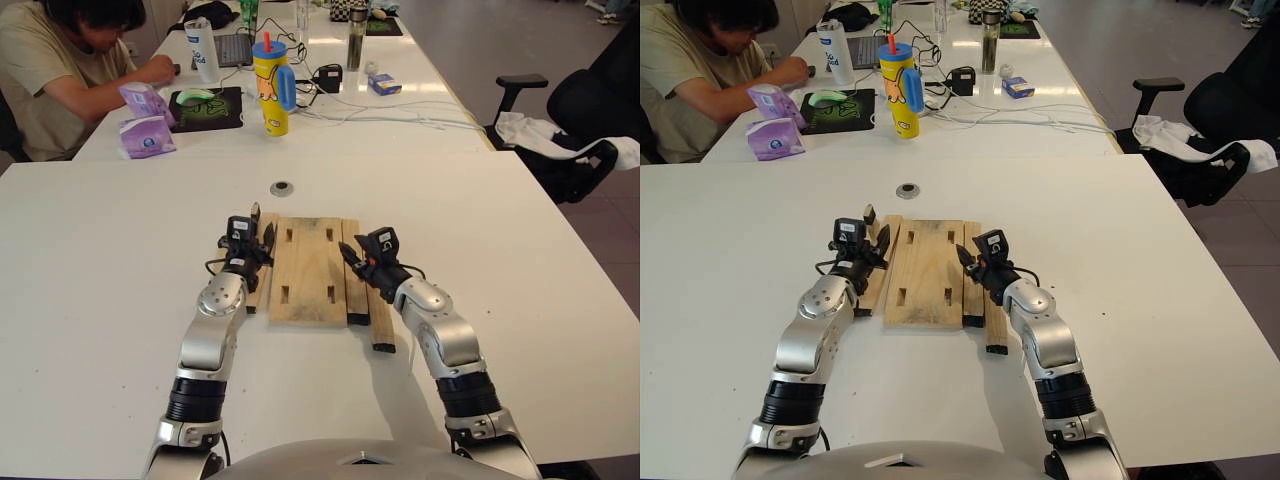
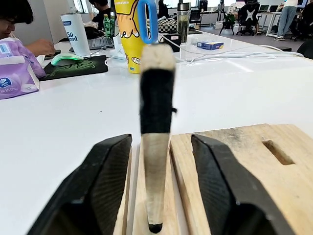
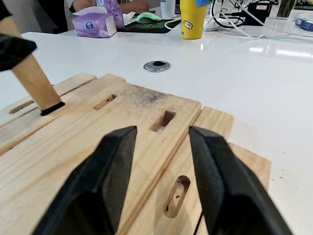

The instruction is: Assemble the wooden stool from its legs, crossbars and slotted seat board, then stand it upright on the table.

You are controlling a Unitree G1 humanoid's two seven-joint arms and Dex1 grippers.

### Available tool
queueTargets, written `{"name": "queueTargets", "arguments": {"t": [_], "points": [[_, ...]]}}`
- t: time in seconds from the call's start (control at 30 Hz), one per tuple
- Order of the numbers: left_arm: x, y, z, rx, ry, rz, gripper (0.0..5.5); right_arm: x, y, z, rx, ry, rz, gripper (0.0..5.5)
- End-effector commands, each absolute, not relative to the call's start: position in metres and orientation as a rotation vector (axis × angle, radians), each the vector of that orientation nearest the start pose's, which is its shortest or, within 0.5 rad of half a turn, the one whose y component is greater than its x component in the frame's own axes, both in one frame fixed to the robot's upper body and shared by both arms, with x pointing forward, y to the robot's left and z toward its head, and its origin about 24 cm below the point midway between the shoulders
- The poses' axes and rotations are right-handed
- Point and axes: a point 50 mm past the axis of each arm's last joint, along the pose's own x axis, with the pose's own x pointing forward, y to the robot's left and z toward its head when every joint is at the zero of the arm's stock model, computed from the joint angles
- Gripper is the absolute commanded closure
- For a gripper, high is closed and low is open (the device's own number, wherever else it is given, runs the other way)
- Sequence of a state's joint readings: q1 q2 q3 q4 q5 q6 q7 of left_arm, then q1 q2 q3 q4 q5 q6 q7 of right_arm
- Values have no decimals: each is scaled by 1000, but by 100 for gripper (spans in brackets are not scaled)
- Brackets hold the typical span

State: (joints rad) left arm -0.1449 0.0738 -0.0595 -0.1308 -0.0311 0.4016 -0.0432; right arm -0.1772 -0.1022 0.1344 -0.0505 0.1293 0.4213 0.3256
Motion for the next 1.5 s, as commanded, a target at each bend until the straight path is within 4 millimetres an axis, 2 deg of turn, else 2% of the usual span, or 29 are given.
{"name": "queueTargets", "arguments": {"t": [0.03,0.27,0.3,0.4,0.47,0.6,0.67,0.77,0.87,0.93,1.07,1.2,1.33,1.47,1.5], "points": [[276,140,66,66,148,-109,388,278,-107,61,-5,211,511,353],[279,146,69,72,129,-89,506,288,-115,69,10,162,404,353],[280,146,72,69,111,-87,511,291,-117,71,-22,137,364,353],[286,151,84,74,59,-84,511,295,-119,74,39,107,379,353],[294,155,103,23,1,-101,511,298,-124,79,70,92,413,326],[305,155,143,-162,-100,-275,511,308,-144,93,210,72,492,262],[307,156,153,-222,-107,-351,511,313,-154,98,285,70,518,233],[308,157,156,-239,-98,-380,511,315,-158,99,311,71,529,187],[301,157,174,-576,-127,-645,511,317,-166,127,685,80,716,144],[298,157,184,-727,-131,-788,511,303,-165,139,872,107,937,114],[295,157,190,-838,-89,-913,511,293,-168,146,1010,141,1080,65],[290,150,193,-949,4,-1074,511,287,-169,157,1124,151,1204,64],[288,148,192,-978,47,-1105,511,286,-166,165,1165,149,1248,64],[283,140,185,-982,95,-1123,511,284,-159,170,1124,168,1265,64],[283,139,184,-981,100,-1123,511,284,-158,170,1126,168,1263,82]]}}
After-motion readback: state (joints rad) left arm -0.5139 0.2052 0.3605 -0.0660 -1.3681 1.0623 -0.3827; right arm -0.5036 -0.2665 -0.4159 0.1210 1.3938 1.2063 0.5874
